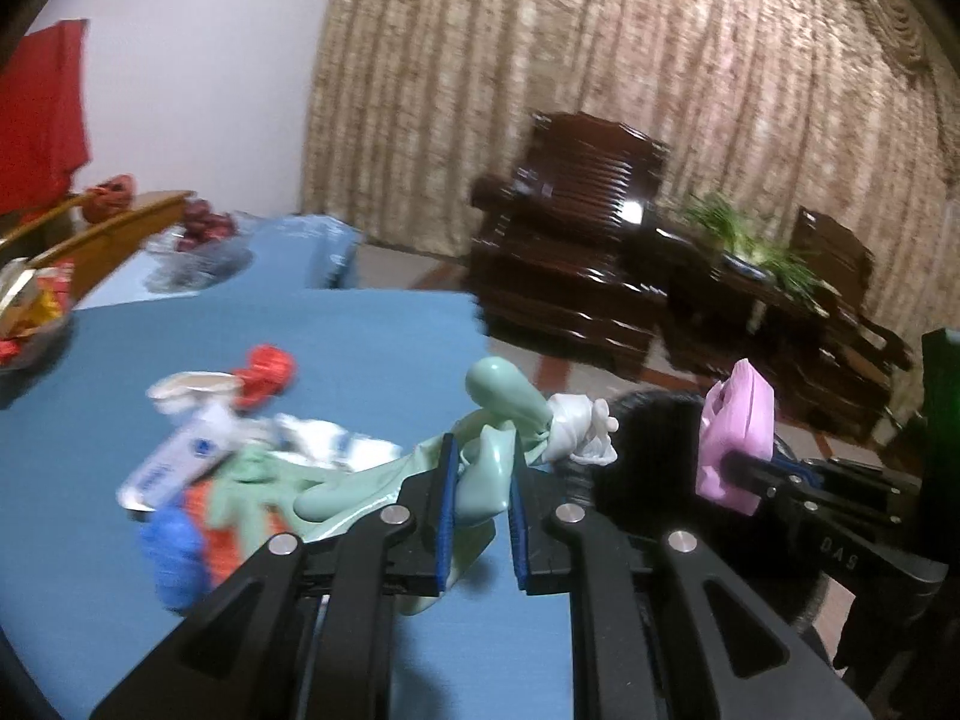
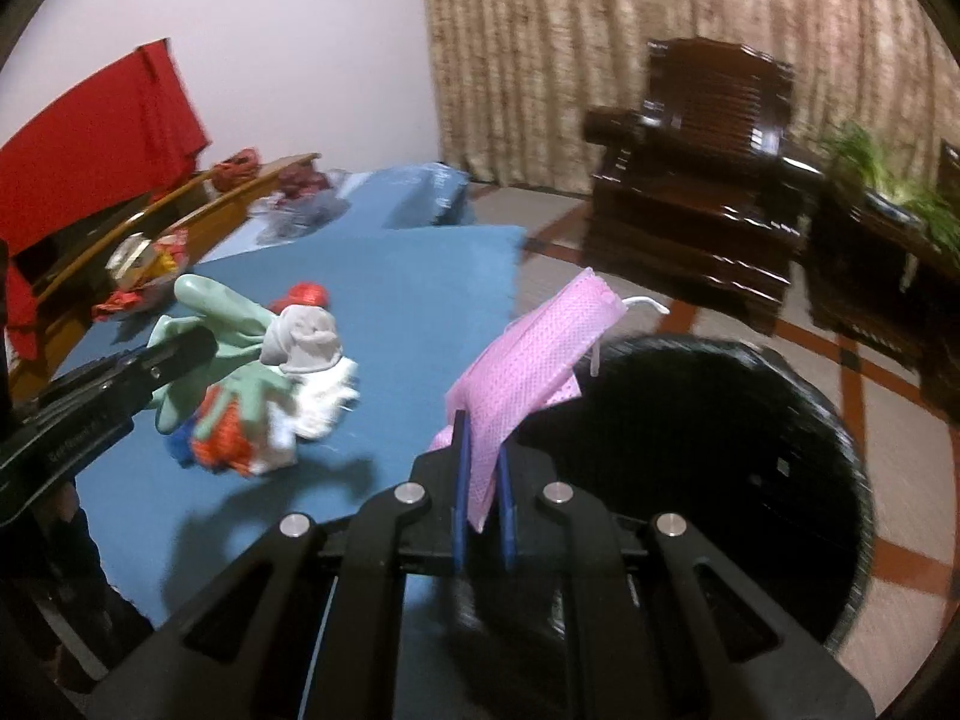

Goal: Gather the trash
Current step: 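Carry both items over the bin and open both tools to drop them, then return to the pile and grasp the blue plastic bag with the left tool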

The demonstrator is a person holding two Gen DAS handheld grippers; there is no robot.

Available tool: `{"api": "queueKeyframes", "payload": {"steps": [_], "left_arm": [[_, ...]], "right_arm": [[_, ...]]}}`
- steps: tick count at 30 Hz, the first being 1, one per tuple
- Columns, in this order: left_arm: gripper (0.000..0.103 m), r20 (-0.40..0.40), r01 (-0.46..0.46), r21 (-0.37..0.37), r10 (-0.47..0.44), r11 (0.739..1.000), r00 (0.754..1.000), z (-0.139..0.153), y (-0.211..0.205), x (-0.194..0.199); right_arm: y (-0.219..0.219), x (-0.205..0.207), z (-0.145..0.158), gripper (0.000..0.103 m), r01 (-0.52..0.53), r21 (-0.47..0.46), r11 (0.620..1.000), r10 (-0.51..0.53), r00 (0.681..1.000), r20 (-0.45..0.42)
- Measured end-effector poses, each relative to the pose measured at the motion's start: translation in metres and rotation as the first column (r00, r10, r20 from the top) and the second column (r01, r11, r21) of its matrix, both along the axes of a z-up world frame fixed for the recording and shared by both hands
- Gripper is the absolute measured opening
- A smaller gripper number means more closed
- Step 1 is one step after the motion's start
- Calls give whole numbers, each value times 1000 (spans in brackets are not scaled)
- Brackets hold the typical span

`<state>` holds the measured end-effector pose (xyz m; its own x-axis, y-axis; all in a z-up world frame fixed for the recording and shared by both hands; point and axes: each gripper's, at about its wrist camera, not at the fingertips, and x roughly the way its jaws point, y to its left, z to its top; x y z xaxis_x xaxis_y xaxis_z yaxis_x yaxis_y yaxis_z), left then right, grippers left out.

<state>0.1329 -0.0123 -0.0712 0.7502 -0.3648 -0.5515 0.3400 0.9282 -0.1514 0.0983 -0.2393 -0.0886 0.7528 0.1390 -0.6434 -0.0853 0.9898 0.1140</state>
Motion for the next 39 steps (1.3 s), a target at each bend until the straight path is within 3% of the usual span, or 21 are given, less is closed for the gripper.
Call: {"api": "queueKeyframes", "payload": {"steps": [7, 13, 15, 17, 19, 21, 25, 29, 34, 39], "left_arm": [[15, -56, 155, 22, -153, 988, 987, -28, -76, 3], [17, -71, 241, -5, -240, 971, 968, -37, -122, 5], [24, -82, 267, -18, -267, 964, 960, -39, -131, 7], [42, -86, 281, -42, -283, 959, 955, -39, -137, 7], [53, -83, 285, -42, -288, 958, 954, -38, -139, 6], [60, -78, 286, -38, -289, 957, 954, -37, -137, 5], [76, -54, 239, -16, -239, 971, 969, -32, -123, 3], [89, -12, 149, 17, -149, 989, 989, -25, -91, 1], [93, 18, 20, 48, -20, 999, 1000, -20, -35, -8], [93, 41, -96, 71, 93, 993, 995, -16, 15, -16]], "right_arm": [[-60, -23, -35, 9, 144, -57, 988, -149, 985, -88], [-87, -32, -50, 14, 216, -76, 974, -223, 970, -102], [-93, -32, -52, 20, 232, -80, 969, -240, 965, -105], [-101, -35, -53, 31, 255, -83, 963, -263, 959, -104], [-106, -36, -52, 49, 272, -84, 959, -279, 955, -100], [-107, -39, -52, 57, 287, -88, 954, -295, 951, -91], [-110, -45, -46, 90, 309, -77, 948, -314, 948, -56], [-100, -44, -35, 96, 300, -44, 953, -300, 954, -4], [-70, -33, -25, 97, 233, -6, 973, -233, 972, 26], [-24, -12, -16, 97, 138, 14, 990, -138, 989, 49]]}}
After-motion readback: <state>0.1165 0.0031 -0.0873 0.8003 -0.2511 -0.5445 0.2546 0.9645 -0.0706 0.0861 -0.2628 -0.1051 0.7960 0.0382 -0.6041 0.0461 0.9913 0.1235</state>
